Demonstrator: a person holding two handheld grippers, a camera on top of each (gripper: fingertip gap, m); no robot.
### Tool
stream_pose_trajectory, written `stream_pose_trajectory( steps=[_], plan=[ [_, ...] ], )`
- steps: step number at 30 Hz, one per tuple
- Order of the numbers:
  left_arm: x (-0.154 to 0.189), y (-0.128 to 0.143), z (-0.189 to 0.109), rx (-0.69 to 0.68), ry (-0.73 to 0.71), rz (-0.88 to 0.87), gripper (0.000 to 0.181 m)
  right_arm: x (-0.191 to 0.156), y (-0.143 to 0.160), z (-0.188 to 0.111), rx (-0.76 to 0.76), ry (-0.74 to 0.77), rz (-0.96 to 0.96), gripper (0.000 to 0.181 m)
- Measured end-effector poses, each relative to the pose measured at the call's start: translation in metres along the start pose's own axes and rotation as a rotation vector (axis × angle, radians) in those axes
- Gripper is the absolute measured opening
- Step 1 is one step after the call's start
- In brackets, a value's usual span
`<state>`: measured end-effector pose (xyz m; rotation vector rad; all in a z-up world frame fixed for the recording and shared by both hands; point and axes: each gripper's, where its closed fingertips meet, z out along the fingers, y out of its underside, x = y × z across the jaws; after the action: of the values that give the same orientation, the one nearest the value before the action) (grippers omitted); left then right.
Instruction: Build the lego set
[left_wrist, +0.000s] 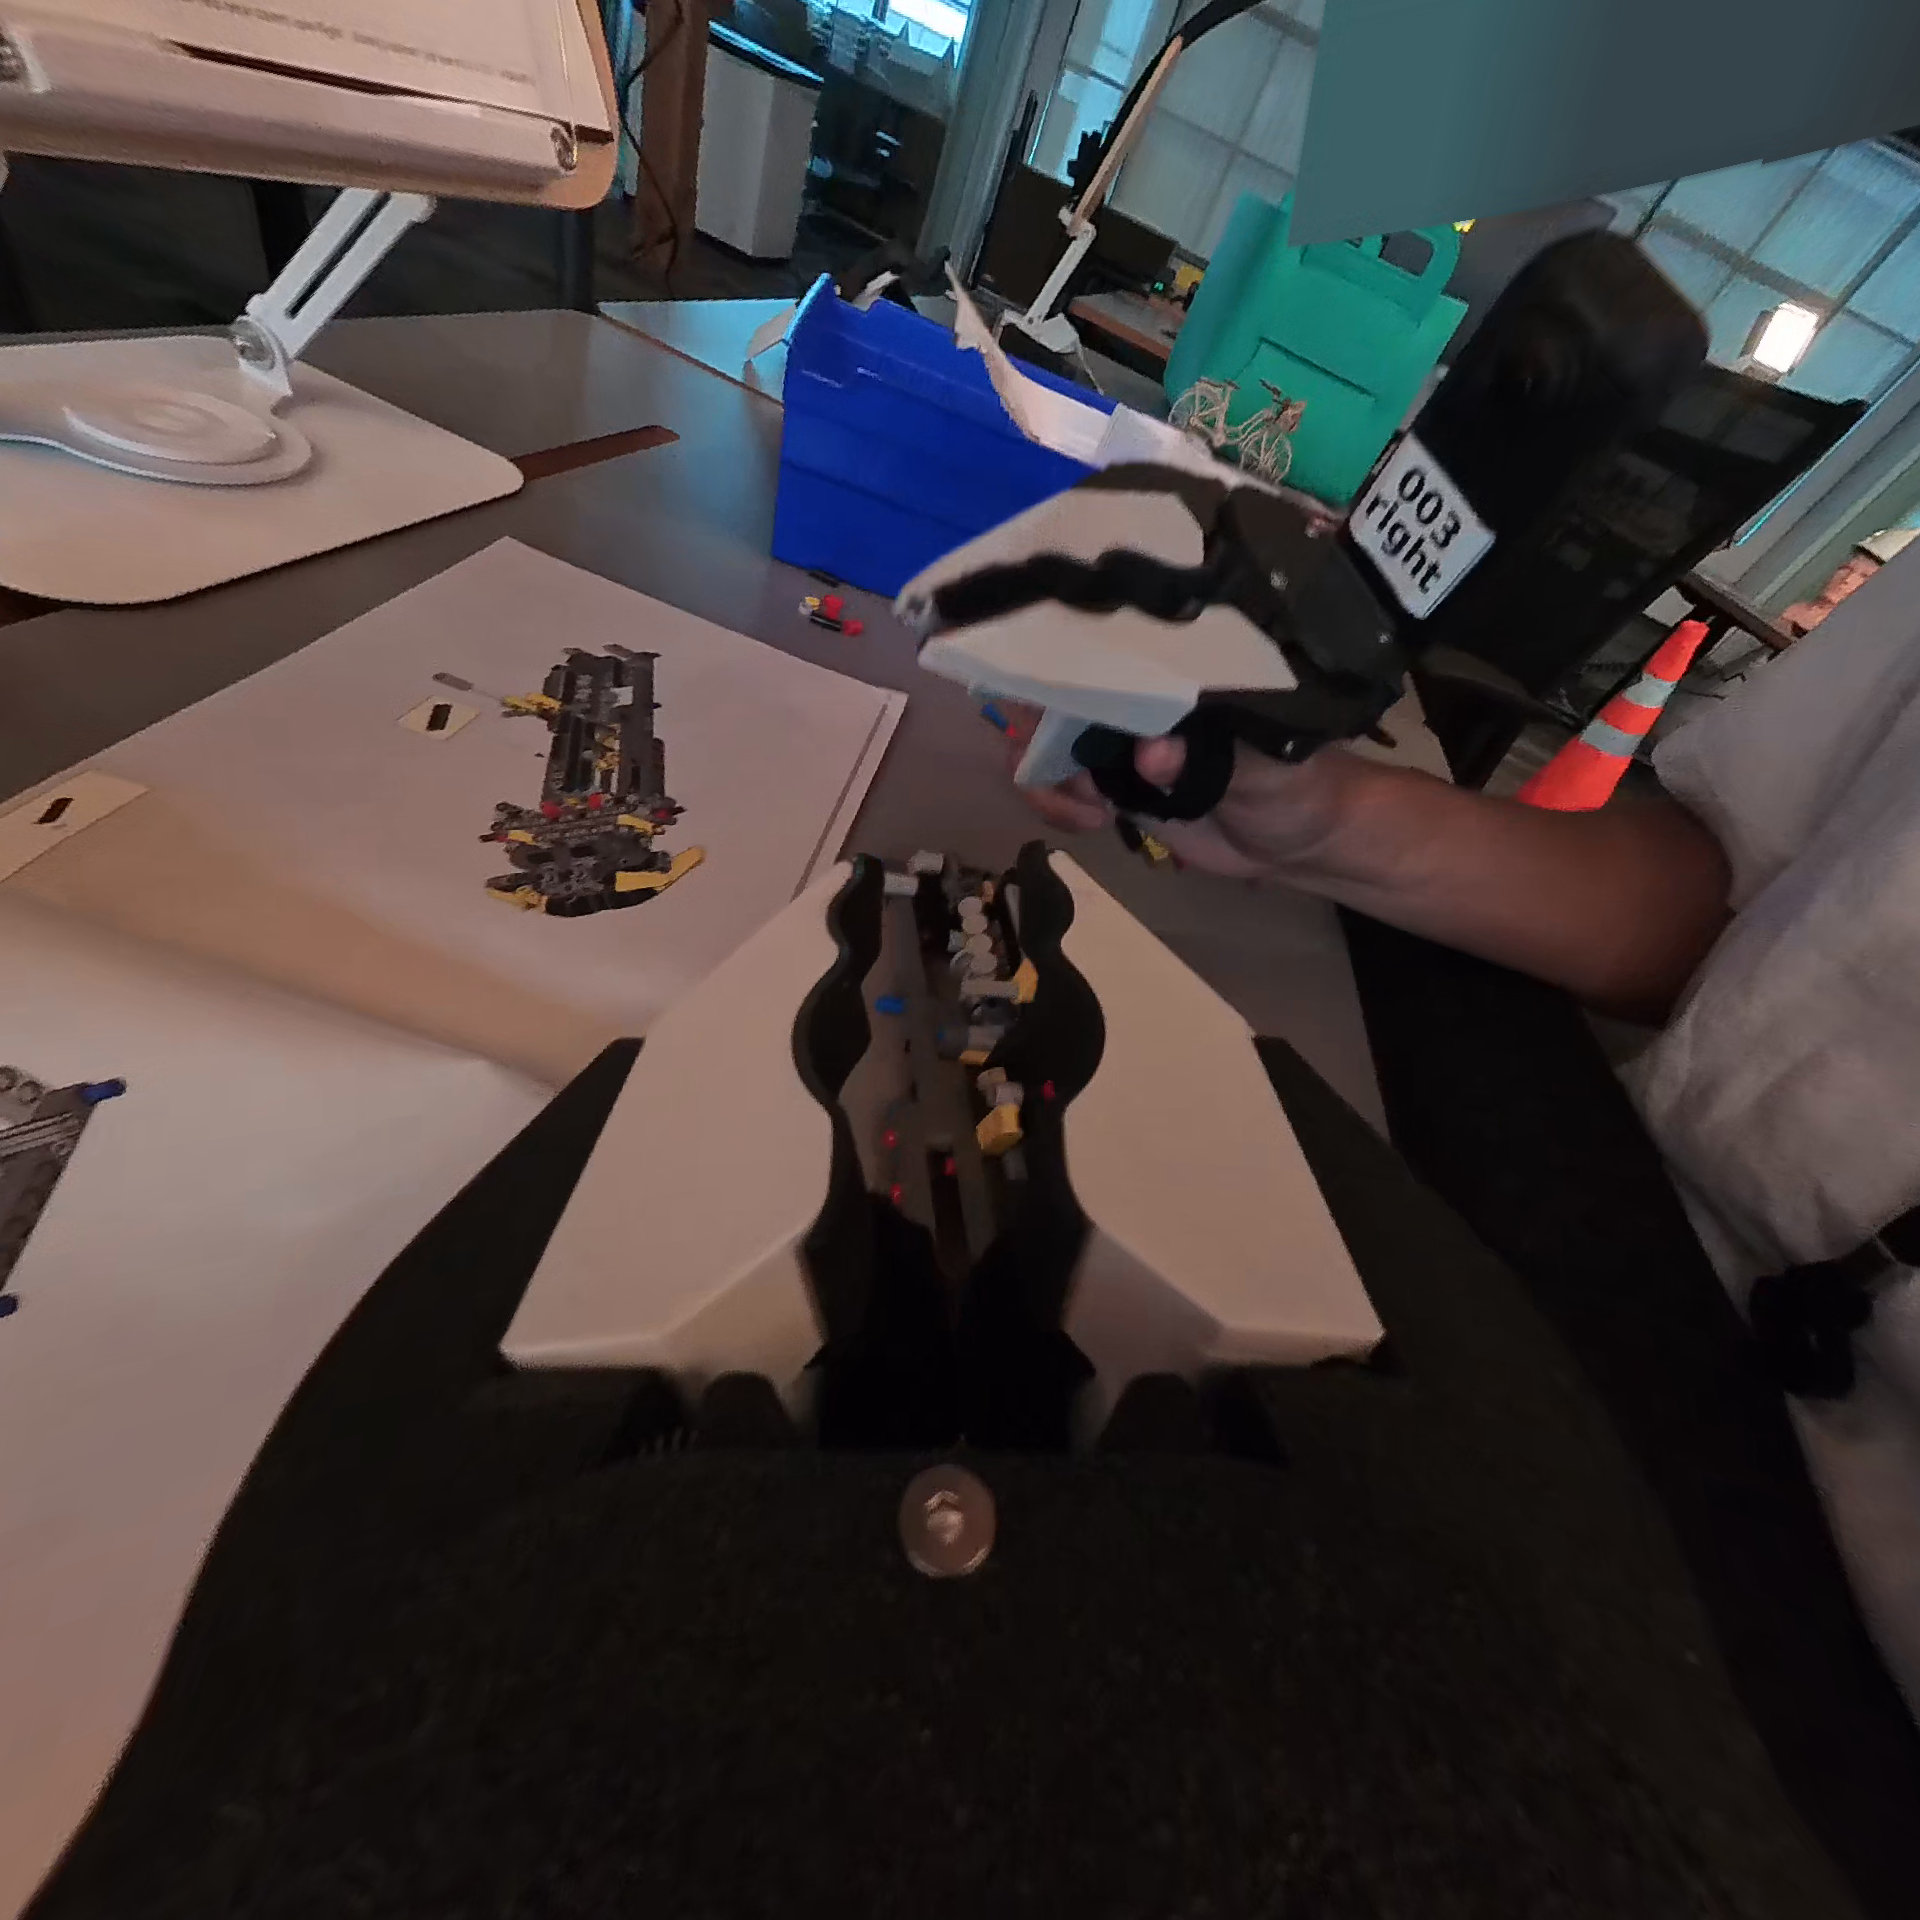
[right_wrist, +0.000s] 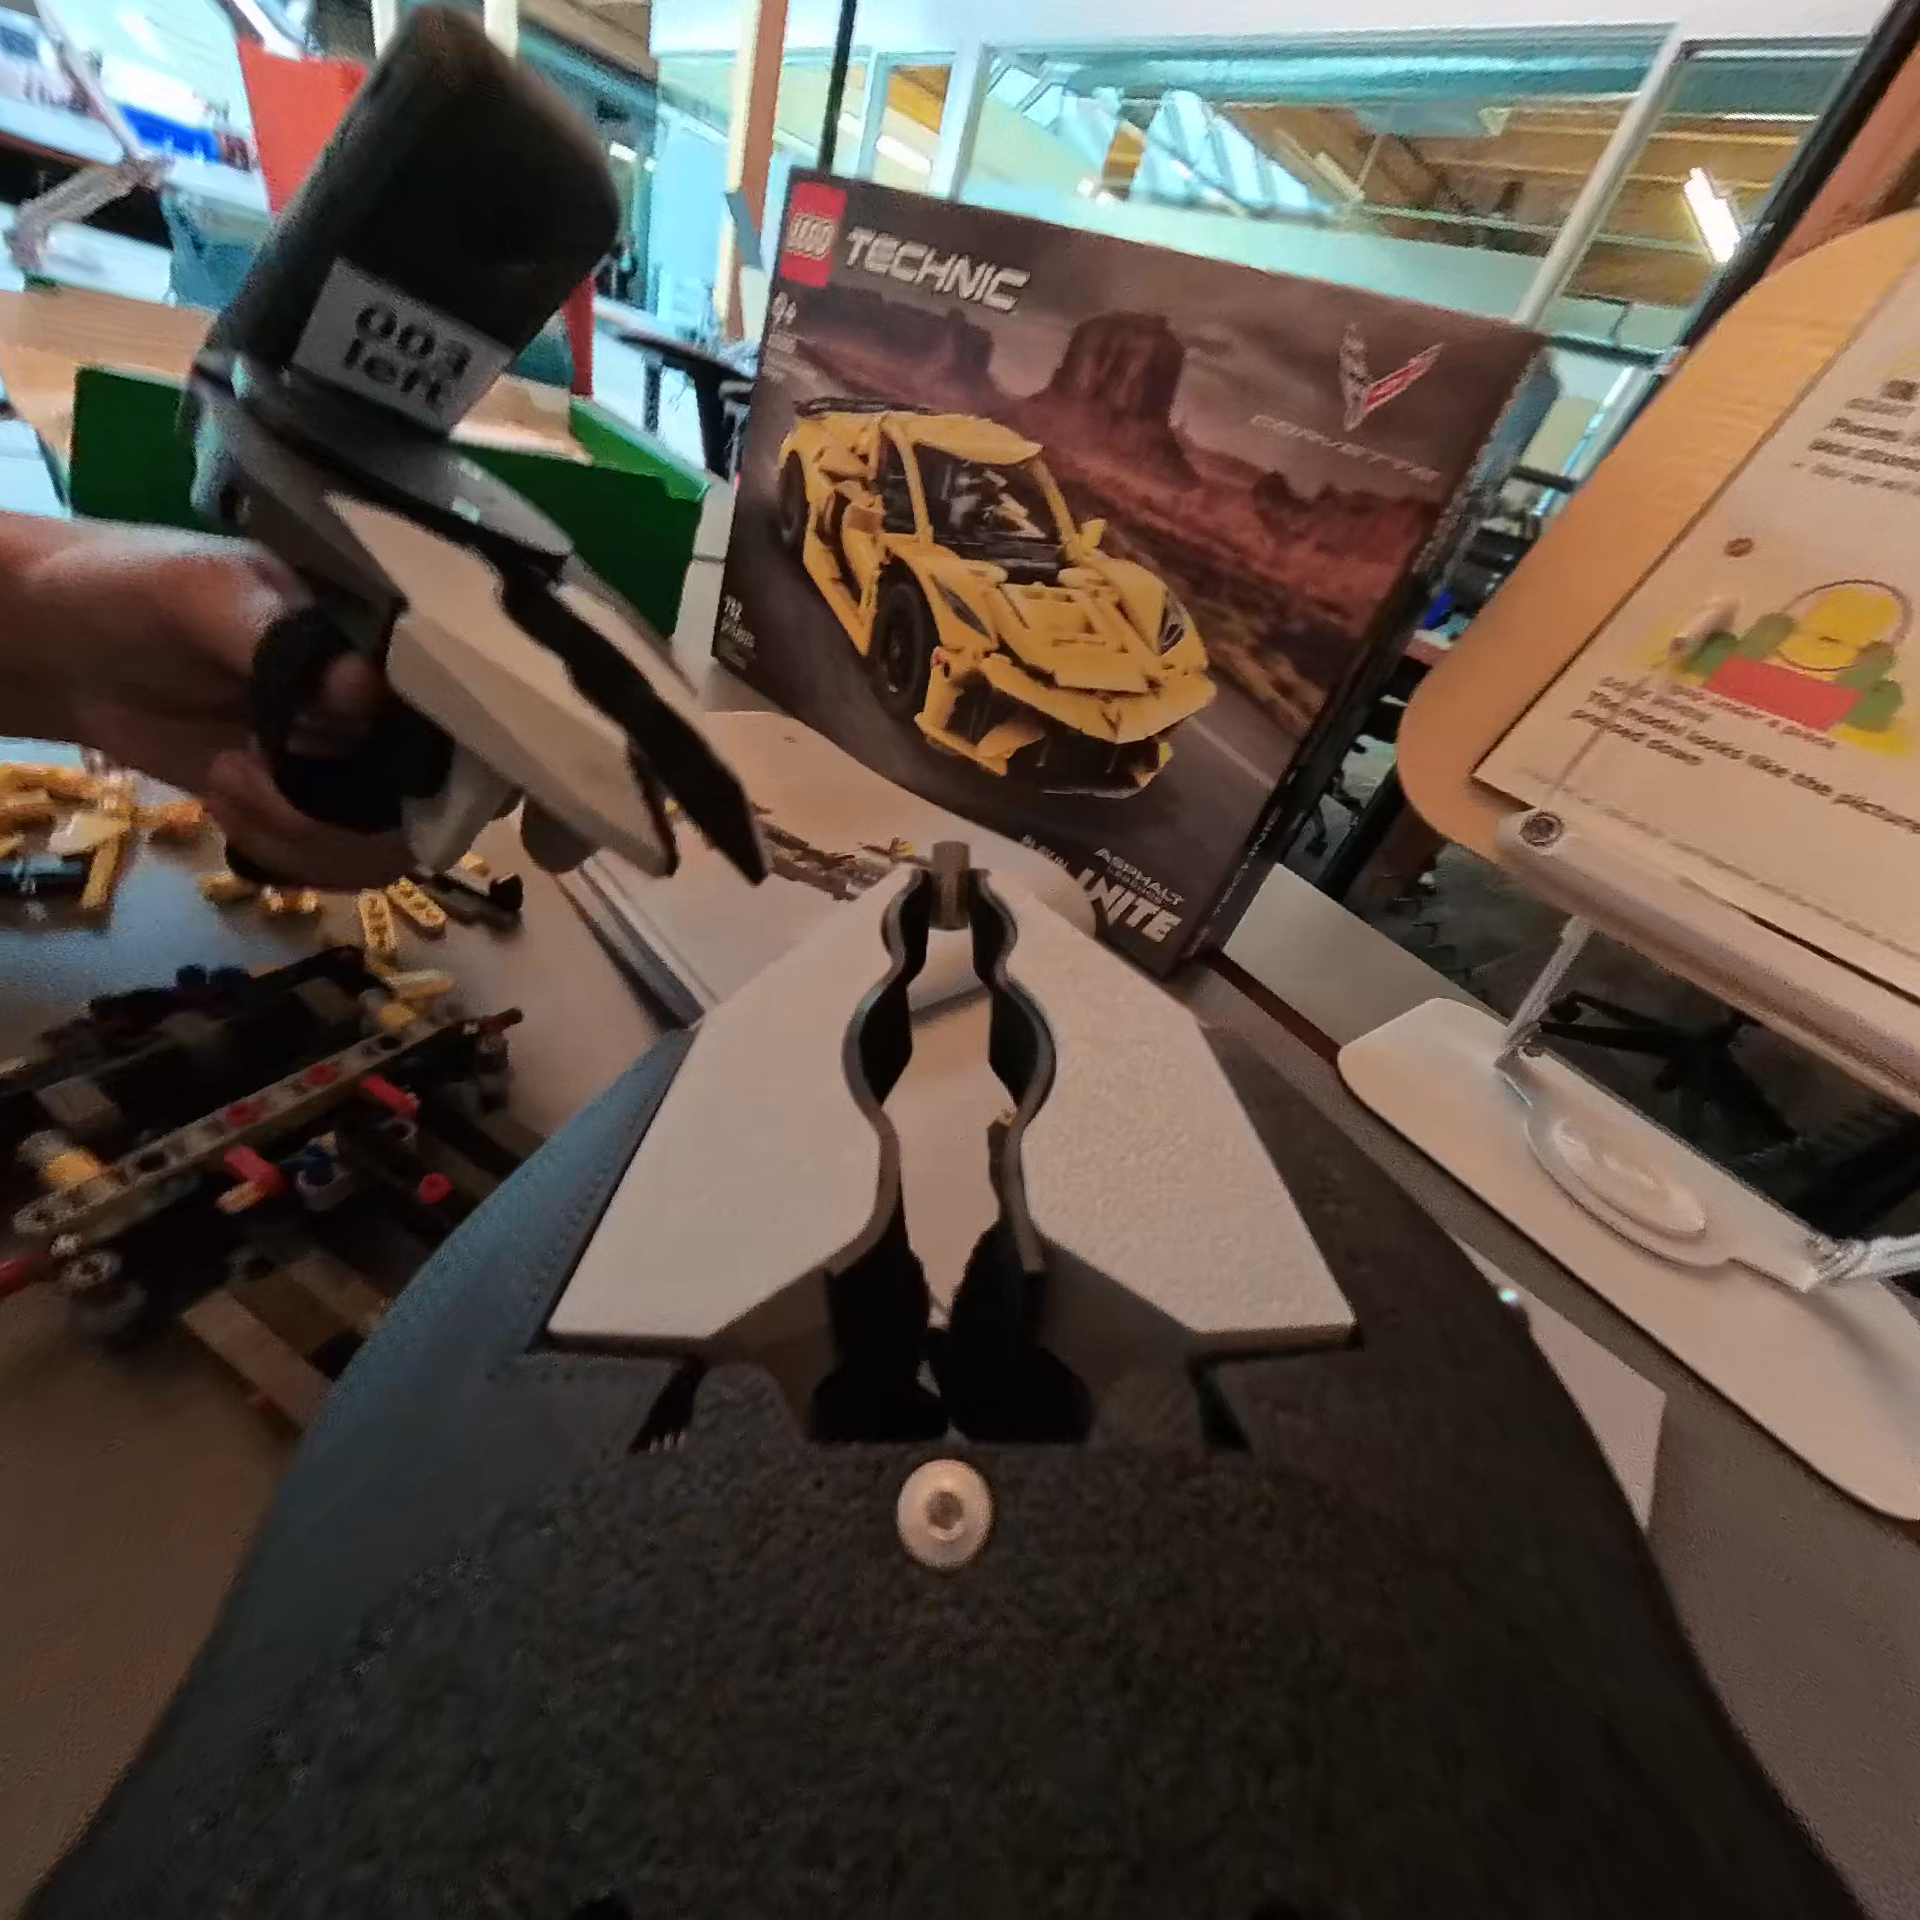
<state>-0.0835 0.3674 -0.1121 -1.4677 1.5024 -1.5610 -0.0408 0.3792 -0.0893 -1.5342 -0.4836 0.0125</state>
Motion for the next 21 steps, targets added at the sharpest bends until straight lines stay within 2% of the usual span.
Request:
stream_pose_trajectory(
  steps=[9, 13, 21],
  plan=[
    [0.013, -0.021, 0.006, 0.095, 0.012, -0.069, 0.024, -0.026, 0.005, 0.002, -0.06, -0.027, -0.287, 0.006],
    [0.007, -0.014, 0.007, 0.046, -0.053, -0.046, 0.02, -0.035, 0.005, 0.002, -0.069, -0.015, -0.451, 0.007],
    [0.013, 0.007, 0.006, -0.083, -0.049, -0.011, 0.009, -0.054, 0.007, -0.001, -0.075, -0.038, -0.667, 0.007]
  ],
)
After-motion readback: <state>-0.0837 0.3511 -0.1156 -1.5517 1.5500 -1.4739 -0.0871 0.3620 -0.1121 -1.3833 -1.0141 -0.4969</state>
